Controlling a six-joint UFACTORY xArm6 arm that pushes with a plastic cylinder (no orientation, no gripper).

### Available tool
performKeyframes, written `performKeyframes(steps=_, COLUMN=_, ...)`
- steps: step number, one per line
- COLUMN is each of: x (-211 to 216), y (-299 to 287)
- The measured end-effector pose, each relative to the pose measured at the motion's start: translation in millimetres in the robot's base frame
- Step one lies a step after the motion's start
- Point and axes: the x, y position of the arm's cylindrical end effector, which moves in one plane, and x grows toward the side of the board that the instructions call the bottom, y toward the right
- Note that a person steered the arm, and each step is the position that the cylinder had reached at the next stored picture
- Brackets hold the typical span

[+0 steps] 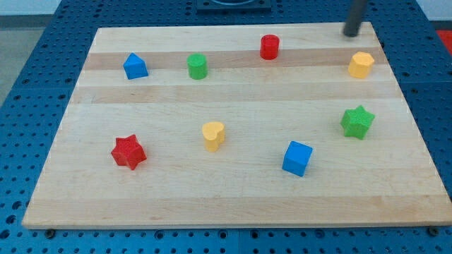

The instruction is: Place the arm parallel to right of the red circle

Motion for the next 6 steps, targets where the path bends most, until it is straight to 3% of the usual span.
performKeyframes(steps=1, x=1, y=-20)
performKeyframes(steps=2, x=11, y=-101)
performKeyframes(steps=3, x=13, y=-118)
performKeyframes(steps=5, x=44, y=-96)
performKeyframes(steps=6, x=-11, y=-111)
